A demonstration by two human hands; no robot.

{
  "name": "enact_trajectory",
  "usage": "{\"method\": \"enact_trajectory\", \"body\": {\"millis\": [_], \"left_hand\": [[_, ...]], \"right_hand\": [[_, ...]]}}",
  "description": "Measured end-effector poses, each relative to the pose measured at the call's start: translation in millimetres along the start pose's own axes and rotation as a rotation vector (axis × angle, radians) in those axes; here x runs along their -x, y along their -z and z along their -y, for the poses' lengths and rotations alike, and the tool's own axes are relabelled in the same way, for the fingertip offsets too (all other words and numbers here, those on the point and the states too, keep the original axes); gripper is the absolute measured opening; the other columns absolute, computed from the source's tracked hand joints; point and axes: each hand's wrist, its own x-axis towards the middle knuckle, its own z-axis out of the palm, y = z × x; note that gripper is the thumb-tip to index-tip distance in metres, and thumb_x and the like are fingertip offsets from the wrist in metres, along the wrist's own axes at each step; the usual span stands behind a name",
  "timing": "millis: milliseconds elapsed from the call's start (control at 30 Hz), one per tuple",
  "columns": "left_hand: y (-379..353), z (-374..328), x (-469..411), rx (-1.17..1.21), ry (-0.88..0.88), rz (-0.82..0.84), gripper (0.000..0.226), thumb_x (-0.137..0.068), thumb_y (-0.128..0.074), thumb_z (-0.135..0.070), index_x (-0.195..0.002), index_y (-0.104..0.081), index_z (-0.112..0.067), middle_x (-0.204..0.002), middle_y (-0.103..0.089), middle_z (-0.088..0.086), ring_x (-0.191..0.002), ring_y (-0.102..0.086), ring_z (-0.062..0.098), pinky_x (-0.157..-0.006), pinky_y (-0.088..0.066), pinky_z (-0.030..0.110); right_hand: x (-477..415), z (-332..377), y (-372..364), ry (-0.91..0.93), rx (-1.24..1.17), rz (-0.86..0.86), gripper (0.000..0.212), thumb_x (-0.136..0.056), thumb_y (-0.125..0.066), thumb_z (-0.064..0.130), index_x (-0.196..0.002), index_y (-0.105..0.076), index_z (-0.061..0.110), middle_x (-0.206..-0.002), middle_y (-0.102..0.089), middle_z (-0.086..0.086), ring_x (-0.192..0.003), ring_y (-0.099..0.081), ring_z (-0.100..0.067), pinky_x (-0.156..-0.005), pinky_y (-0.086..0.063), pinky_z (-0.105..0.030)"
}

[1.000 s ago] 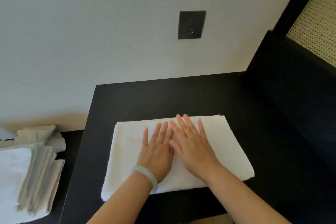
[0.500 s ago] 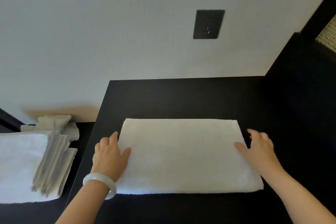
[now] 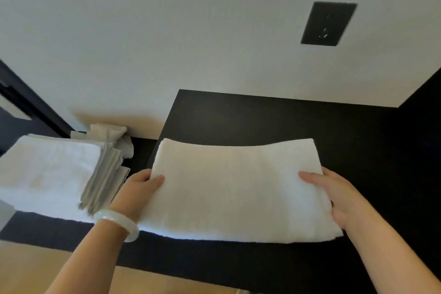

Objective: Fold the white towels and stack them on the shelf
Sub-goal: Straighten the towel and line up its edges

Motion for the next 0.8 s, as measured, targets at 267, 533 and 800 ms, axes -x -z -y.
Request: {"method": "enact_trajectory", "body": {"millis": [267, 533, 800], "left_hand": [[125.6, 63.9, -10.1, 0.076, -0.030, -0.111, 0.013, -0.097, -0.057, -0.031, -0.103, -0.067, -0.026, -0.087, -0.075, 0.000, -0.082, -0.072, 0.027, -0.082, -0.057, 0.049], [283.9, 123.3, -54.9, 0.017, -0.019, -0.209, 0.011, -0.096, -0.058, -0.029, -0.101, -0.067, -0.023, -0.090, -0.074, 0.002, -0.082, -0.071, 0.026, -0.085, -0.056, 0.046], [365.5, 114.7, -117.4, -0.103, -0.012, -0.254, 0.008, -0.098, -0.056, -0.024, -0.104, -0.059, -0.022, -0.095, -0.067, 0.004, -0.088, -0.066, 0.027, -0.089, -0.053, 0.041]], "right_hand": [[33.7, 7.8, -158.3, 0.113, 0.212, -0.004, 0.038, -0.083, -0.074, 0.031, -0.114, -0.054, 0.038, -0.106, -0.065, 0.000, -0.094, -0.063, -0.029, -0.062, -0.045, -0.043], [66.9, -25.2, -348.5, 0.090, 0.241, 0.062, 0.026, -0.085, -0.073, 0.025, -0.103, -0.059, 0.036, -0.105, -0.068, -0.003, -0.095, -0.066, -0.031, -0.090, -0.050, -0.061], [49.0, -33.4, -471.9, 0.181, 0.195, 0.170, 0.039, -0.092, -0.067, 0.021, -0.129, -0.057, 0.024, -0.112, -0.066, -0.002, -0.100, -0.065, -0.028, -0.092, -0.051, -0.056]]}}
